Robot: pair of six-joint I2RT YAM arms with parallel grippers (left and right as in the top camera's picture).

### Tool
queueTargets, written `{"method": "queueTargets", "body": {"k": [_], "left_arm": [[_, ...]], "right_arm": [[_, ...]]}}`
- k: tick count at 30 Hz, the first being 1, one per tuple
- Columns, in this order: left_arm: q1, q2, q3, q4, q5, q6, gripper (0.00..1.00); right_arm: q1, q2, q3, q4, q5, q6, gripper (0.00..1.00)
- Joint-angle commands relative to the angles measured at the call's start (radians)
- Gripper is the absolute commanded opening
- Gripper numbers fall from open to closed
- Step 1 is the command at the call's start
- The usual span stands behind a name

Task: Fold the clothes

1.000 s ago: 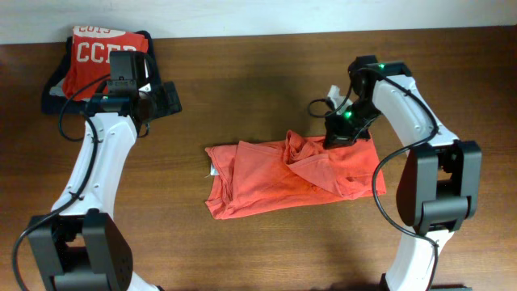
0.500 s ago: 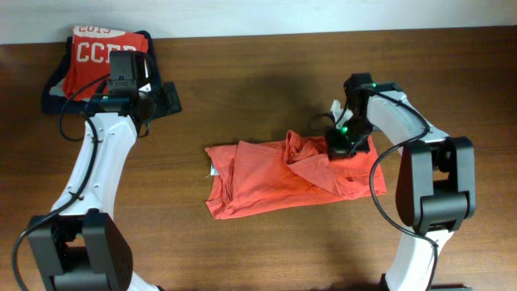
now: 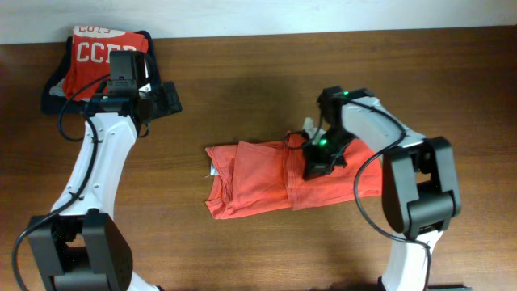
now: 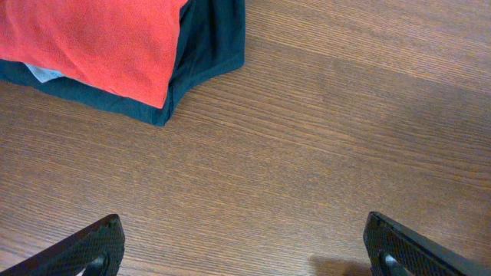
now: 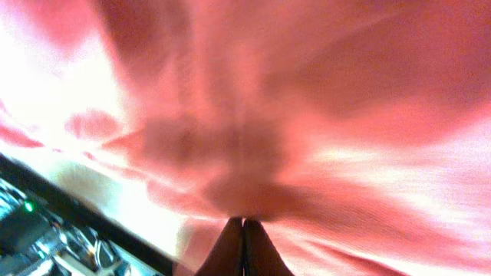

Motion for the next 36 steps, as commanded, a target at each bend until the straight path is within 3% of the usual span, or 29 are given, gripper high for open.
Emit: {"method": "queueTargets", "body": {"k": [1,6,12,18,21,23,29,36], "left_arm": [[0.002,0.005,0.01,0.0,-0.008,-0.01,0.99],[0.002,0.005,0.01,-0.001,-0.008,-0.01,0.99],[0.002,0.005,0.01,-0.001,-0.008,-0.01,0.99],[0.002,0.005,0.01,-0.001,-0.008,-0.01,0.99],[0.002,0.005,0.01,0.0,-0.008,-0.01,0.99],[0.002,0.005,0.01,-0.001,-0.008,-0.01,0.99],[0.002,0.005,0.01,-0.001,-0.008,-0.01,0.99],[0.002,0.005,0.01,-0.001,-0.008,-0.01,0.99]], "right_arm": [[0.037,-0.019,-0.005,-0.02,0.028,-0.021,0.05],[0.014,-0.043,0.045,-0.025,0.101,-0.021,0.04],[-0.121,-0.119,0.145,-0.052,0.112,-0.048,0.09],[-0.297,-0.132,0.151,-0.097,0.191,-0.122,0.43],[-0.381,-0.132,0.133,-0.064,0.204,-0.123,0.68],[-0.424,-0.131,0.113,-0.029,0.217,-0.139,0.74],[-0.506,-0.109,0.058,0.058,0.209,-0.19,0.75],[-0.51,-0.069,-0.016,0.133,0.207,-0.255,0.61]]}}
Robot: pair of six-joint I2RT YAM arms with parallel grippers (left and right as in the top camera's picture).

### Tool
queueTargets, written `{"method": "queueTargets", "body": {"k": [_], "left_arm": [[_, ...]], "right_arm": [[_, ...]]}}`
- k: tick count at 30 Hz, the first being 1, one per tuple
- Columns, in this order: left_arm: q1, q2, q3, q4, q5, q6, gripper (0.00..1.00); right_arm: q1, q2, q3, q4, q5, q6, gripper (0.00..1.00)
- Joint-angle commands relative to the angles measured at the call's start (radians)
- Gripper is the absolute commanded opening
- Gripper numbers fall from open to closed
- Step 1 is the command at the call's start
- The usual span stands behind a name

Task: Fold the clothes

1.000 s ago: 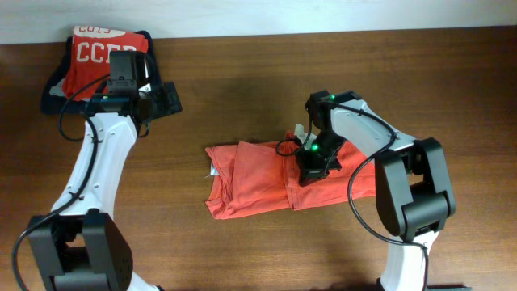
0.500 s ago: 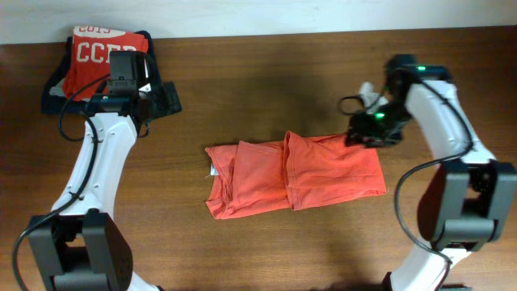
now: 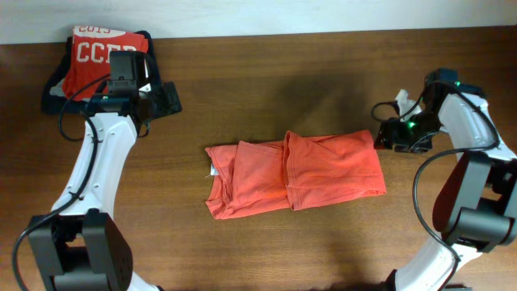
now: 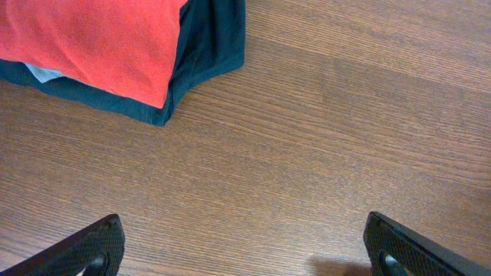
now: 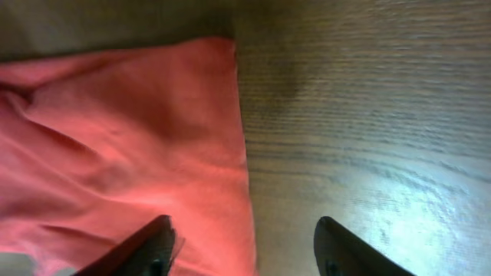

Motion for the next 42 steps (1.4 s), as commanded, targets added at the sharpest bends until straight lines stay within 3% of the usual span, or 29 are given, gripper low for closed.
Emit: {"method": "queueTargets", "body": {"k": [1,16,22,26,28,36,42], "left_arm": [[0.002,0.005,0.01,-0.001,-0.008,-0.01,0.99],[0.002,0.005,0.01,0.0,-0.008,-0.01,0.99],[0.002,0.005,0.01,-0.001,-0.008,-0.01,0.99],[0.002,0.005,0.01,-0.001,-0.008,-0.01,0.99],[0.002,0.005,0.01,0.0,-0.008,-0.01,0.99],[0.002,0.005,0.01,-0.001,-0.008,-0.01,0.99],[0.002,0.005,0.01,-0.001,-0.008,-0.01,0.99]], "right_arm": [[0.003,0.027,-0.049,0.031,-0.005,-0.038,0.6],[0.003,0.027,-0.222,0.208,-0.127,-0.04,0.58],[0.003,0.027,-0.223,0.233,-0.131,-0.04,0.43],[0.003,0.027,-0.223,0.233,-0.132,-0.039,0.21],[0.002,0.027,-0.222,0.234,-0.135,-0.04,0.04],[-0.019,0.026,-0.142,0.194,-0.126,-0.039,0.04],[-0.095,0.026,0.018,0.097,-0.122,-0.039,0.04]]}}
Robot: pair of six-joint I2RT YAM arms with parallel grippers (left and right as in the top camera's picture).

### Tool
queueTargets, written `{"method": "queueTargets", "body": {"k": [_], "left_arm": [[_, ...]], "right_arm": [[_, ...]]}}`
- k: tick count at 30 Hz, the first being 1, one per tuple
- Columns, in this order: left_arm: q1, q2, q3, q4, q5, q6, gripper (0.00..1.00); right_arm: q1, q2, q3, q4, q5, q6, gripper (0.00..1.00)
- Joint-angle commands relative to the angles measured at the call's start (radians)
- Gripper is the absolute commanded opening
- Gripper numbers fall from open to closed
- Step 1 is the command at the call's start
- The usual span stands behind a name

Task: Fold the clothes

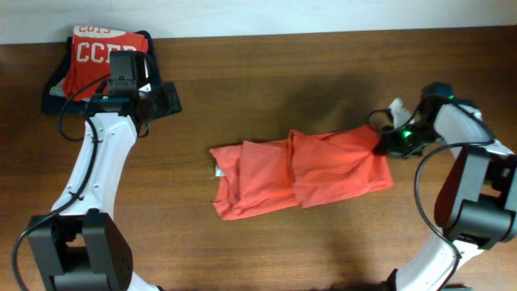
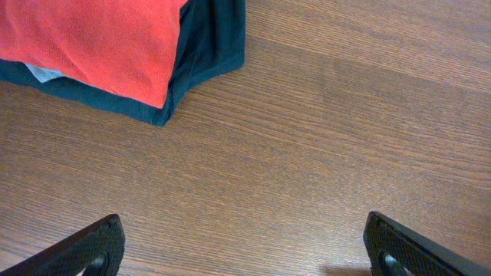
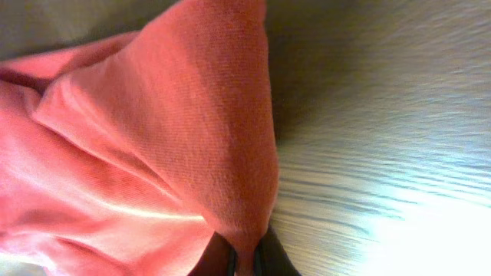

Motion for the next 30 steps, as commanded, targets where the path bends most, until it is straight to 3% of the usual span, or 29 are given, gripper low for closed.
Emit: {"method": "queueTargets", "body": {"k": [1,15,24,30], "left_arm": [[0.002,0.005,0.01,-0.001,-0.008,-0.01,0.99],[0.002,0.005,0.01,-0.001,-0.008,-0.01,0.99],[0.002,0.005,0.01,-0.001,-0.008,-0.01,0.99],[0.002,0.005,0.01,-0.001,-0.008,-0.01,0.99]], "right_arm": [[-0.064,0.002,0.108,-0.034,0.014,0.0,0.04],[-0.185,0.002,0.374,-0.225,0.119,0.0,0.04],[-0.085,0.002,0.535,-0.398,0.118,0.004,0.04],[0.064,0.002,0.584,-0.486,0.118,0.004,0.04]]}}
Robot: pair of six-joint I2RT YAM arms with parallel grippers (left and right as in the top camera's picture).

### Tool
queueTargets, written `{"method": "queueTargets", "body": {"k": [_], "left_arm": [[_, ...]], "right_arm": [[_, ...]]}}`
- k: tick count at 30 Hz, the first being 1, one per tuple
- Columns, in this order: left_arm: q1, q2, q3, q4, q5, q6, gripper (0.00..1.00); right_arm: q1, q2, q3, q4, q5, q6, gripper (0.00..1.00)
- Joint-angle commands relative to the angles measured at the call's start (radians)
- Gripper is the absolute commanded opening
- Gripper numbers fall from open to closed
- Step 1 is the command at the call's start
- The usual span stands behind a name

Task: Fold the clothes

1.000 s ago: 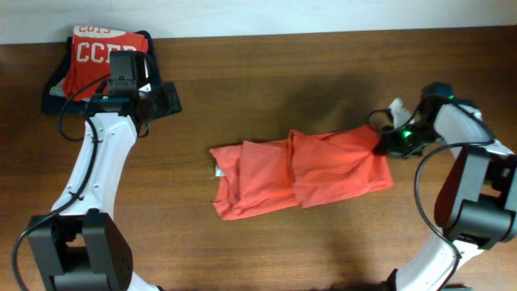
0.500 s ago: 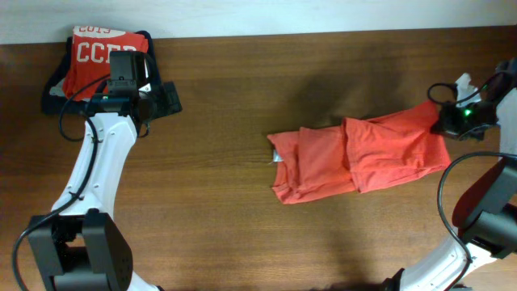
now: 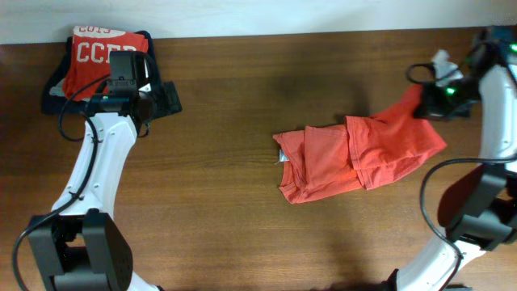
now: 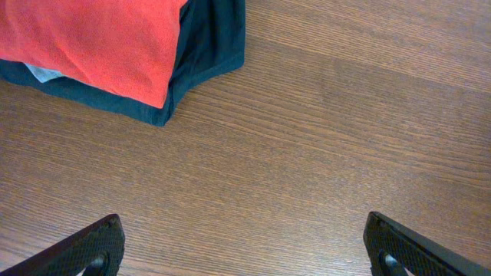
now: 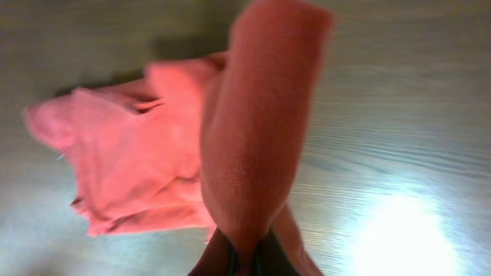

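An orange garment (image 3: pixel 355 153) lies partly folded right of the table's middle, its right upper corner lifted off the wood. My right gripper (image 3: pixel 426 91) is shut on that corner at the far right. In the right wrist view the orange garment (image 5: pixel 261 146) hangs from my right gripper (image 5: pixel 244 259), the rest trailing on the table. My left gripper (image 4: pixel 245 253) stands open over bare wood near a folded pile, red garment (image 3: pixel 101 50) on a dark one (image 4: pixel 207 54), at the back left.
The wooden table's (image 3: pixel 242 234) far edge meets a white wall along the top. The right arm reaches in from the right edge. The folded pile sits in the back left corner beside the left arm.
My right gripper, shut on the garment's right corner, has moved up and to the right. The whole orange garment has shifted to the right with it. The left arm has not moved.
My right gripper was shut over the garment's middle. Then it was open beside the garment's right edge, the cloth lying flat. Then it was shut on the right upper corner, and now it holds that corner raised farther right, the garment dragged along.
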Motion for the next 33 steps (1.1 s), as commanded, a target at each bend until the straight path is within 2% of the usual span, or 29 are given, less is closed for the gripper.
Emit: {"method": "queueTargets", "body": {"k": [1,10,21,27,33], "left_arm": [[0.002,0.005,0.01,0.0,-0.008,-0.01,0.99],[0.002,0.005,0.01,-0.001,-0.008,-0.01,0.99],[0.002,0.005,0.01,0.0,-0.008,-0.01,0.99],[0.002,0.005,0.01,-0.001,-0.008,-0.01,0.99],[0.002,0.005,0.01,-0.001,-0.008,-0.01,0.99]], "right_arm": [[0.11,0.002,0.036,-0.035,-0.001,0.005,0.04],[0.357,0.002,0.034,-0.091,0.0,0.031,0.04],[0.546,0.003,0.014,-0.019,0.0,0.068,0.04],[0.599,0.004,-0.086,0.058,0.004,0.068,0.04],[0.641,0.003,-0.249,0.206,-0.005,0.069,0.04]]}}
